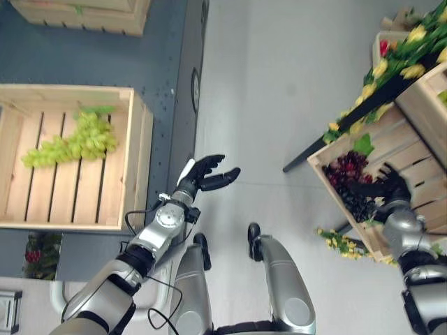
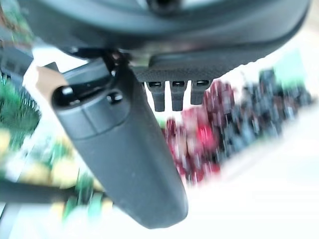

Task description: Pick up the fruits from the basket on one side to the basket on the other side

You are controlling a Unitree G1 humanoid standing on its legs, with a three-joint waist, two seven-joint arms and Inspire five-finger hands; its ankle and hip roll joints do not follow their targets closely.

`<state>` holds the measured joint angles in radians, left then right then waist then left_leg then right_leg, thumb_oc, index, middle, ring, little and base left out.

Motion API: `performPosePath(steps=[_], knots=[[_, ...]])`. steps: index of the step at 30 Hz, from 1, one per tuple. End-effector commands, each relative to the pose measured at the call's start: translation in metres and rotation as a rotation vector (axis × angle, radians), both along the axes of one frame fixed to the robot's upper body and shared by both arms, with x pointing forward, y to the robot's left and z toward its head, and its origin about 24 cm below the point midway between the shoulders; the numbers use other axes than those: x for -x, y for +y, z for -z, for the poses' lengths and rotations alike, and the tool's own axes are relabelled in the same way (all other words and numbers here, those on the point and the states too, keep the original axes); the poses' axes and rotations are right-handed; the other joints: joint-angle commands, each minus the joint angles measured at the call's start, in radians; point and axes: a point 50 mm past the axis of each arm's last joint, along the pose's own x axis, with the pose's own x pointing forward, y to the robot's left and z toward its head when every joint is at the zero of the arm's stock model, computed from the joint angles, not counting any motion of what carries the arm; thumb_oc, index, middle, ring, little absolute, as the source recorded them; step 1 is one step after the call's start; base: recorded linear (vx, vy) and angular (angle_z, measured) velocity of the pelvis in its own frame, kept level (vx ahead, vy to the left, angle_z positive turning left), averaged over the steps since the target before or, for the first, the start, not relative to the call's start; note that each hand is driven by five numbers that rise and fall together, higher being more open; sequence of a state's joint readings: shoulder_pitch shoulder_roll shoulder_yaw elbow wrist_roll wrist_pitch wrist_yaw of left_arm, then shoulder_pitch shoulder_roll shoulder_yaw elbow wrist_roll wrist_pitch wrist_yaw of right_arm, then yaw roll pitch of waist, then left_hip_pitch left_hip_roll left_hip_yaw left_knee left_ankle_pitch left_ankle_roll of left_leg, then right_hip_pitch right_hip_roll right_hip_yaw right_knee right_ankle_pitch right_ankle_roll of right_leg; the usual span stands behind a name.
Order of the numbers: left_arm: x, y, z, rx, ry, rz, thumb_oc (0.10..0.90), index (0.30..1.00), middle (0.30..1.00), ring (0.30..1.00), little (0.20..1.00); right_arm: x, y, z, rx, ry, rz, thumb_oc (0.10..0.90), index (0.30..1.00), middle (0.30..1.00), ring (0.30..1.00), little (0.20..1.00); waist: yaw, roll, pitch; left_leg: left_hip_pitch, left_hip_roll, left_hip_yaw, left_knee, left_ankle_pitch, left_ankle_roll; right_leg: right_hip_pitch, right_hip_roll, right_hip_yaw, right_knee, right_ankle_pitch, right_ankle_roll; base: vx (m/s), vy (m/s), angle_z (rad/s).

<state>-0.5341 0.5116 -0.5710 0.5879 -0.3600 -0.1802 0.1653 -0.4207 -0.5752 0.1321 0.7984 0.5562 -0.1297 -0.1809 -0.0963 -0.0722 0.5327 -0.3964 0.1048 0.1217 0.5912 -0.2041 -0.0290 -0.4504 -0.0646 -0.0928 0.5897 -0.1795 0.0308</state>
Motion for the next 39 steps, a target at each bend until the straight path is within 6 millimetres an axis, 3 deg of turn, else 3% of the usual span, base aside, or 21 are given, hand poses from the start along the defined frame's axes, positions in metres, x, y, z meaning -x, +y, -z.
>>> performPosePath(steps=[1, 3, 8, 16, 24, 32, 36, 39], knots=[[0.0, -0.023, -0.04, 0.041, -0.275, 0.071, 0.8, 0.9, 0.9, 0.9, 0.9, -0.01, 0.003, -0.044, 0.073, -0.252, -0.071, 0.8, 0.9, 0.9, 0.9, 0.9, -0.003, 0.015, -0.021, 0.082, -0.059, 0.112, -0.042, -0.084, 0.074, 0.088, 0.02, -0.028, -0.092, 0.004, -0.011, 0.08, 0.037, -0.03], [0.004, -0.023, -0.043, 0.003, -0.318, 0.077, 0.8, 0.9, 0.9, 0.9, 0.9, -0.004, 0.023, -0.035, 0.042, -0.283, -0.125, 0.8, 0.9, 0.9, 0.9, 0.9, -0.001, 0.022, -0.031, 0.108, -0.071, 0.108, -0.087, -0.066, 0.072, 0.112, 0.016, -0.022, -0.124, 0.012, -0.007, 0.08, 0.046, 0.0], [0.007, -0.019, -0.054, -0.013, -0.404, 0.102, 0.8, 0.9, 0.9, 0.9, 0.9, 0.001, 0.049, -0.021, 0.01, -0.296, -0.189, 0.8, 0.9, 0.9, 0.9, 0.9, 0.012, 0.041, -0.059, 0.151, -0.095, 0.092, -0.189, -0.025, 0.067, 0.148, -0.002, -0.025, -0.187, 0.027, 0.005, 0.05, 0.027, 0.1], [0.022, -0.006, -0.046, -0.006, -0.437, 0.093, 0.8, 0.9, 0.9, 0.9, 0.9, 0.019, 0.061, 0.015, -0.158, -0.248, -0.088, 0.8, 0.9, 0.9, 0.9, 0.9, 0.048, 0.077, -0.129, 0.25, -0.124, 0.039, -0.358, 0.037, 0.053, 0.269, -0.022, -0.048, -0.338, 0.057, 0.021, 0.1, 0.004, 0.16], [0.044, 0.004, -0.04, -0.02, -0.512, 0.105, 0.8, 0.9, 0.9, 0.9, 0.9, 0.04, 0.081, 0.044, -0.192, -0.168, -0.112, 0.8, 0.9, 0.9, 0.9, 0.9, 0.071, 0.099, -0.2, 0.34, -0.136, -0.01, -0.508, 0.09, 0.043, 0.37, -0.023, -0.06, -0.456, 0.083, 0.03, 0.1, 0.003, 0.15], [0.051, 0.059, -0.048, -0.161, -0.634, -0.233, 0.8, 0.9, 0.9, 0.9, 0.9, 0.053, 0.085, 0.058, -0.19, -0.107, -0.157, 0.8, 0.9, 0.9, 0.9, 0.9, 0.102, 0.113, -0.259, 0.384, -0.139, -0.052, -0.613, 0.143, 0.032, 0.425, -0.03, -0.093, -0.536, 0.106, 0.038, 0.07, 0.009, 0.14], [0.053, 0.09, -0.05, -0.277, -0.645, -0.416, 0.8, 0.9, 0.9, 0.9, 0.9, 0.057, 0.085, 0.059, -0.184, -0.109, -0.162, 0.8, 0.9, 0.9, 0.9, 0.9, 0.116, 0.122, -0.251, 0.377, -0.142, -0.074, -0.637, 0.162, 0.031, 0.42, -0.037, -0.111, -0.528, 0.098, 0.037, 0.05, 0.045, 0.18], [0.053, 0.101, -0.05, -0.316, -0.629, -0.477, 0.8, 0.9, 0.9, 0.9, 0.9, 0.057, 0.086, 0.059, -0.176, -0.102, -0.173, 0.8, 0.9, 0.9, 0.9, 0.9, 0.117, 0.124, -0.247, 0.372, -0.143, -0.075, -0.639, 0.164, 0.031, 0.416, -0.04, -0.115, -0.527, 0.097, 0.039, 0.03, 0.061, 0.2]])
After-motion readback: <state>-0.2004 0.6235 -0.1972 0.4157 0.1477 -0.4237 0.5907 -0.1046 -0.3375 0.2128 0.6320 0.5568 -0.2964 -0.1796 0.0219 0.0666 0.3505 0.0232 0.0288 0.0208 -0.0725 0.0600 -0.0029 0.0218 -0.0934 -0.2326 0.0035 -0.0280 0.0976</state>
